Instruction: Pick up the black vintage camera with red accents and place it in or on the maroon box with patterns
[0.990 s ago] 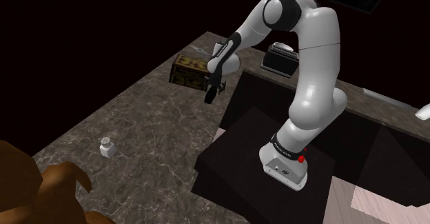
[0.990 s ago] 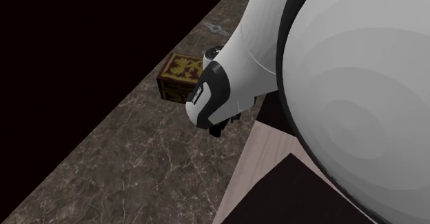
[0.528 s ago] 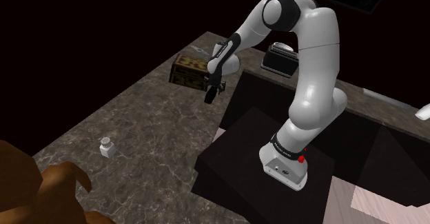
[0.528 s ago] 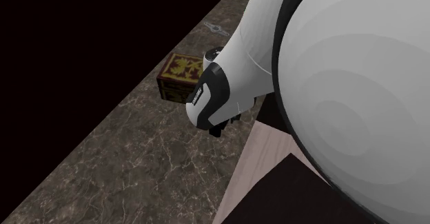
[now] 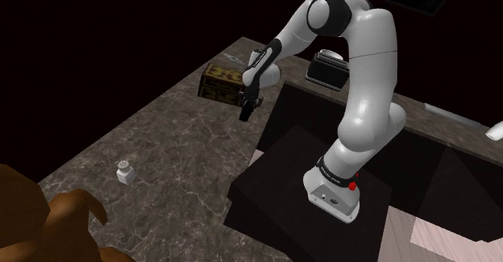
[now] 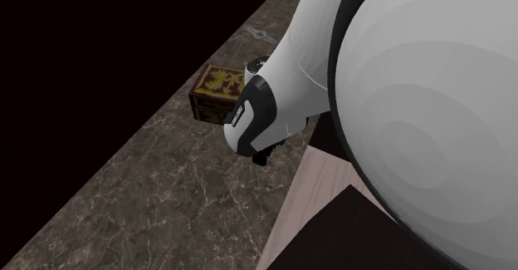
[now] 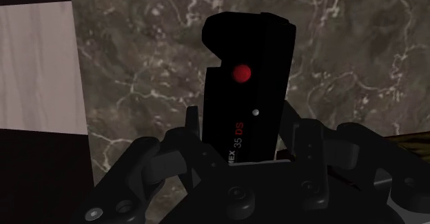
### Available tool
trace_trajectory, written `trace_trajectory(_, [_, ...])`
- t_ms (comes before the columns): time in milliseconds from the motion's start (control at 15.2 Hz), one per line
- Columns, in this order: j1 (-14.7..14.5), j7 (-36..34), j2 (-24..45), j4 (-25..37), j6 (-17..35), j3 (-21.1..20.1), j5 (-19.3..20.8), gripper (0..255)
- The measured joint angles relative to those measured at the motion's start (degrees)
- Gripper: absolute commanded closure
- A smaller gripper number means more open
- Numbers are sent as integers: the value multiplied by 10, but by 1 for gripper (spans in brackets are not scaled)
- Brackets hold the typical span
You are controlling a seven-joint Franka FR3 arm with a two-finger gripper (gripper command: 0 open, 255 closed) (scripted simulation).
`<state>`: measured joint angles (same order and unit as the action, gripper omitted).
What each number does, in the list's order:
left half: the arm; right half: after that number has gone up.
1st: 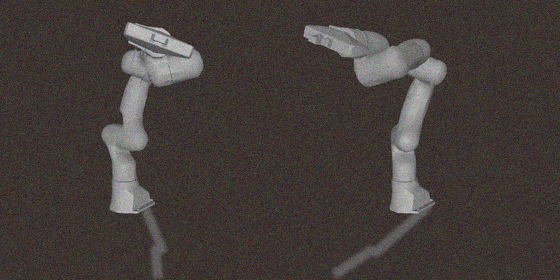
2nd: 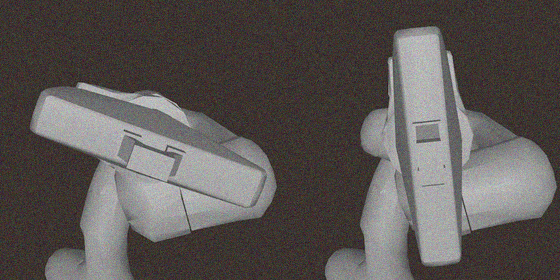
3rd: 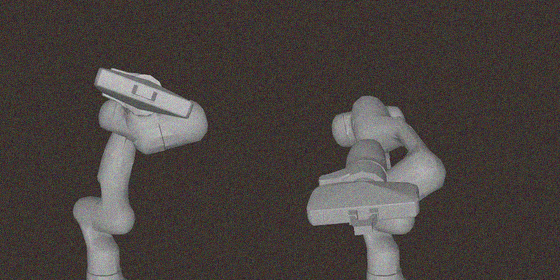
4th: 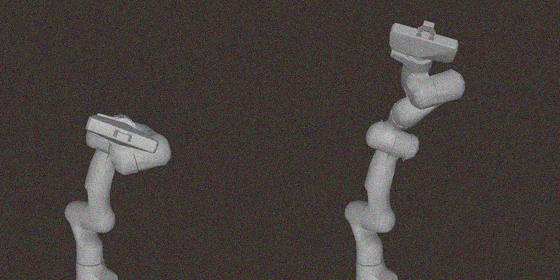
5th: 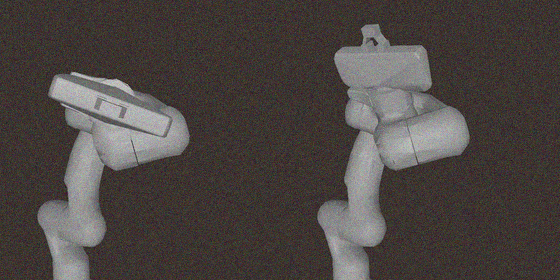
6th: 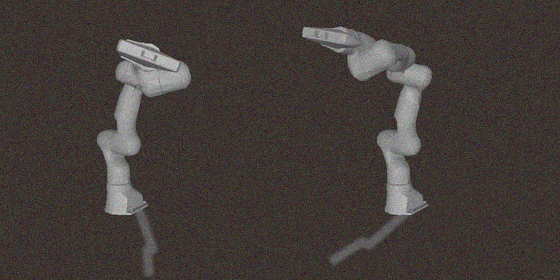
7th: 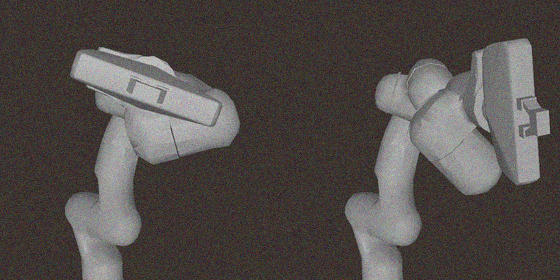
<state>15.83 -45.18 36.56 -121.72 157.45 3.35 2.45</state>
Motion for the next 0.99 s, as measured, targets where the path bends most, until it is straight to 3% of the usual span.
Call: trace_trajectory(990, [-2,2,-87,-24,-63,2,2,255])
